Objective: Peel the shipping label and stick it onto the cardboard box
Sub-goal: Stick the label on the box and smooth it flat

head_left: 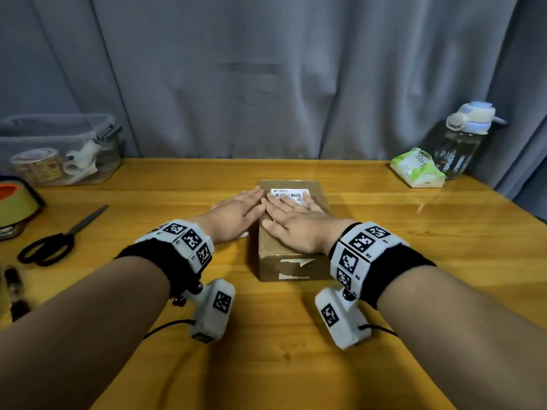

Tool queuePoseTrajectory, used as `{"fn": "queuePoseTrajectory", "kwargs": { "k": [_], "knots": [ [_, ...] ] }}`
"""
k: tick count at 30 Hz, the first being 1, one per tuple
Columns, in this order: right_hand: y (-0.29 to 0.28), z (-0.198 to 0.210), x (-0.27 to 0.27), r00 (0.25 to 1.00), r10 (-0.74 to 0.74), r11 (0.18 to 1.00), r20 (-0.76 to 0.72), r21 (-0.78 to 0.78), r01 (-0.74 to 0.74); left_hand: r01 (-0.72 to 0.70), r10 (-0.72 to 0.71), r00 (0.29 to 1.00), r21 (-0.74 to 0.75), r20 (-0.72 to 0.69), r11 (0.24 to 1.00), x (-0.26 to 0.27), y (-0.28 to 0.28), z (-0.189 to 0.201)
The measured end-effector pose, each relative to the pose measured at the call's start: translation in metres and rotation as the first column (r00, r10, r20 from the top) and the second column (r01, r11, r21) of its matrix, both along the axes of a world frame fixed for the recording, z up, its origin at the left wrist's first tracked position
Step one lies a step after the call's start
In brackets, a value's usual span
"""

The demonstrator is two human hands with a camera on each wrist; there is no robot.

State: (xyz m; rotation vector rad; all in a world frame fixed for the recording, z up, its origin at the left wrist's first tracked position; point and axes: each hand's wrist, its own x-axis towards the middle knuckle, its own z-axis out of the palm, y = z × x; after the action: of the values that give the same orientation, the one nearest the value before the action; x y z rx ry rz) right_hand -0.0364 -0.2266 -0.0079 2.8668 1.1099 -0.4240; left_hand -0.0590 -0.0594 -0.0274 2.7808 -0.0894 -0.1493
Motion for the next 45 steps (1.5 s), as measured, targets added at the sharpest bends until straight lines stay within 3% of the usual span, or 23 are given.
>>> {"fn": "queuePoseTrajectory", "kwargs": {
  "k": [6,9,10,12,14,17,19,22,28,37,39,42,45],
  "knots": [
    [-0.010,0.008,-0.019,0.987,0.042,0.999,-0.156,-0.010,-0.045,0.014,-0.015,0.998,-0.020,-0.053,1.000,-0.001,0.002,-0.002],
    [-0.017,0.014,-0.019,0.957,0.067,0.987,-0.283,0.158,-0.023,0.019,-0.019,0.998,-0.013,-0.054,1.000,0.002,0.003,-0.001],
    [-0.019,0.016,-0.015,0.939,0.065,0.959,-0.336,0.282,0.034,0.013,-0.013,0.999,-0.009,-0.041,1.000,0.004,0.003,-0.001],
    [-0.021,0.020,-0.004,0.925,0.031,0.823,-0.379,0.534,0.191,-0.020,0.020,1.000,0.011,0.020,1.000,0.008,0.001,0.002],
    [-0.021,0.020,0.012,0.950,-0.082,0.731,-0.301,0.629,0.262,-0.033,0.032,0.993,0.011,0.116,0.999,0.013,-0.006,0.006],
    [-0.017,0.011,0.030,0.966,-0.215,0.806,-0.140,0.534,0.257,0.064,-0.056,0.988,-0.051,0.147,0.997,0.017,-0.025,0.008],
    [-0.016,0.004,0.032,0.963,-0.257,0.901,-0.088,0.339,0.271,0.080,-0.081,0.995,0.019,0.062,0.997,0.018,-0.034,0.005],
    [-0.018,-0.003,0.030,0.961,-0.269,0.951,-0.061,0.142,0.275,0.060,-0.048,0.996,0.157,-0.074,0.986,0.019,-0.036,0.008],
    [-0.034,0.003,0.027,0.939,-0.293,0.944,-0.180,0.101,0.314,0.112,-0.056,0.978,0.277,-0.203,0.954,0.015,-0.038,0.022],
    [-0.053,0.007,0.021,0.914,-0.283,0.935,-0.292,0.128,0.330,0.090,-0.047,0.980,0.223,-0.193,0.971,0.013,-0.037,0.022],
    [-0.051,0.007,0.022,0.928,-0.281,0.939,-0.245,0.130,0.318,0.075,-0.031,0.981,0.233,-0.190,0.969,0.014,-0.037,0.022],
    [-0.038,0.006,0.025,0.966,-0.251,0.952,-0.056,0.166,0.257,0.062,0.000,0.982,0.324,-0.188,0.944,0.016,-0.039,0.028],
    [-0.023,-0.002,0.025,0.974,-0.222,0.966,-0.032,0.125,0.225,0.077,-0.004,0.980,0.357,-0.200,0.931,0.018,-0.041,0.027]
  ]
}}
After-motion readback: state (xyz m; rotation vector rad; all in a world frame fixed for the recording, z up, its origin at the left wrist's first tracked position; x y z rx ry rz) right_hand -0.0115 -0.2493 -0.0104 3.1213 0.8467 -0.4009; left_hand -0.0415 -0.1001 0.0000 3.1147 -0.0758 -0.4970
